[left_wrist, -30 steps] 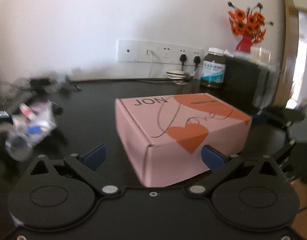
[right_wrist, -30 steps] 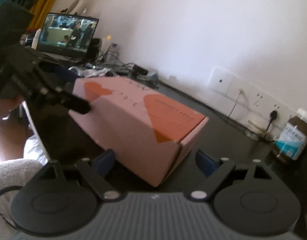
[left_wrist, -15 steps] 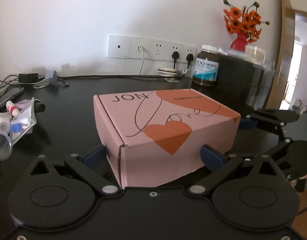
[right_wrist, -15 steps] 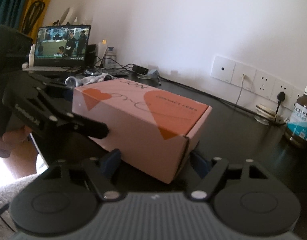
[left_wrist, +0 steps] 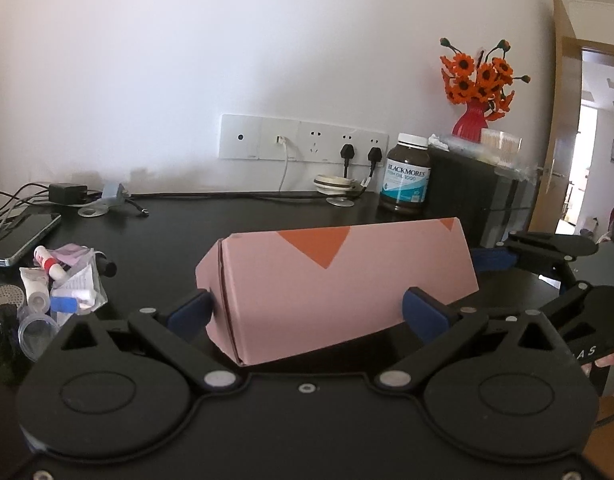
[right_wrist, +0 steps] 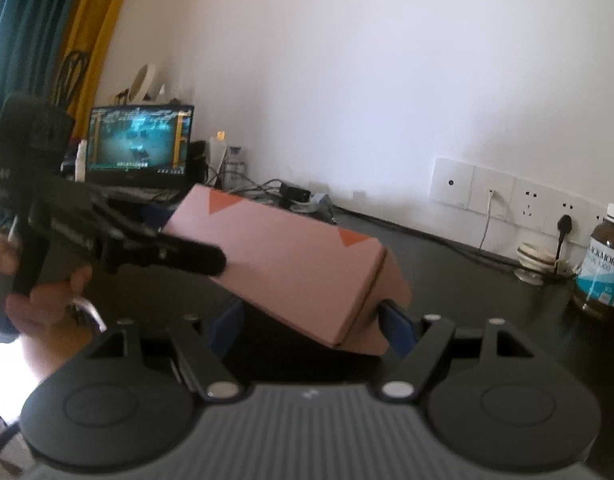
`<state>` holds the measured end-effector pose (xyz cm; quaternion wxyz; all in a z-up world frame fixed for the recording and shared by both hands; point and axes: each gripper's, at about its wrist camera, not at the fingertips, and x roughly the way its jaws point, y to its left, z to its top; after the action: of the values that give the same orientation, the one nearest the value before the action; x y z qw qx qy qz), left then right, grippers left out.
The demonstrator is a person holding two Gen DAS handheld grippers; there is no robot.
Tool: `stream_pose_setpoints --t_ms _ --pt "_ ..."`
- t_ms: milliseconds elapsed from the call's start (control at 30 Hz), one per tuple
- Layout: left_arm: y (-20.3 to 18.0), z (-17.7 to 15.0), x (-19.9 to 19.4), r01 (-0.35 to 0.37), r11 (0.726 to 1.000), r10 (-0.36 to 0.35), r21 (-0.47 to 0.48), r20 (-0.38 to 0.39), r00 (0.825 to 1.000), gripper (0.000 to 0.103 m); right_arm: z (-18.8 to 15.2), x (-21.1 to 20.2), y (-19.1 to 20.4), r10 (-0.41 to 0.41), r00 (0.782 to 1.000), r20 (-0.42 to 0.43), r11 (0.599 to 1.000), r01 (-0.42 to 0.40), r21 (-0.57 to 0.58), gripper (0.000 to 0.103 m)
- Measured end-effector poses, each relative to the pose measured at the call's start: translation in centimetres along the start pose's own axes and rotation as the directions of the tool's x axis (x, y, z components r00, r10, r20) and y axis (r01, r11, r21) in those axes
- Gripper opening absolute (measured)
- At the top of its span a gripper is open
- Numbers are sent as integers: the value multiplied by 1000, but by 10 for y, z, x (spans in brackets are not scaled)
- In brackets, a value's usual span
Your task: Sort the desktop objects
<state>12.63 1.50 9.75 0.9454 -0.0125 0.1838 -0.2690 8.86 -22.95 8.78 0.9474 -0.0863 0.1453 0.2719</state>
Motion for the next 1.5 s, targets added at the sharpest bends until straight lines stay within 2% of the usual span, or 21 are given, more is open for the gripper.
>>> stream_pose_setpoints --t_ms 267,433,533,667,867,1000,1067,1167,1300,1400,1500 --pt "1 10 -4 14 999 -14 -37 -5 1000 103 10 -5 -1 4 1000 11 999 -5 45 75" --pt "-2 11 12 -34 999 34 1 -33 999 103 12 8 -9 13 999 -30 996 -11 86 75" --pt "5 15 25 -44 999 43 -16 -54 998 102 15 18 -11 1 998 -55 994 5 107 75" --pt "19 22 37 -62 996 58 -57 -58 997 102 21 27 -30 29 999 -44 977 -19 211 75" --pt "36 36 42 -103 989 99 -104 -42 994 102 36 42 -46 25 998 -63 976 -11 217 75" --pt "39 35 34 -136 988 135 -66 -29 990 102 45 48 -44 -23 996 -85 993 33 113 75" --pt "42 31 31 -130 989 127 -64 -41 991 102 47 46 -35 -45 995 -91 999 44 -13 75" --pt "45 19 30 -102 993 98 -56 -77 992 102 41 43 -21 -48 991 -125 986 27 -163 76" --pt "41 6 29 -54 999 53 -3 -101 994 102 14 48 -17 28 976 -214 984 -64 -163 76" --pt "35 4 31 -38 999 41 29 -113 993 102 -3 54 -9 25 969 -247 979 -74 -189 75" --pt "32 2 32 7 1000 -5 23 -114 993 102 -7 60 -6 24 969 -246 984 -66 -164 76"
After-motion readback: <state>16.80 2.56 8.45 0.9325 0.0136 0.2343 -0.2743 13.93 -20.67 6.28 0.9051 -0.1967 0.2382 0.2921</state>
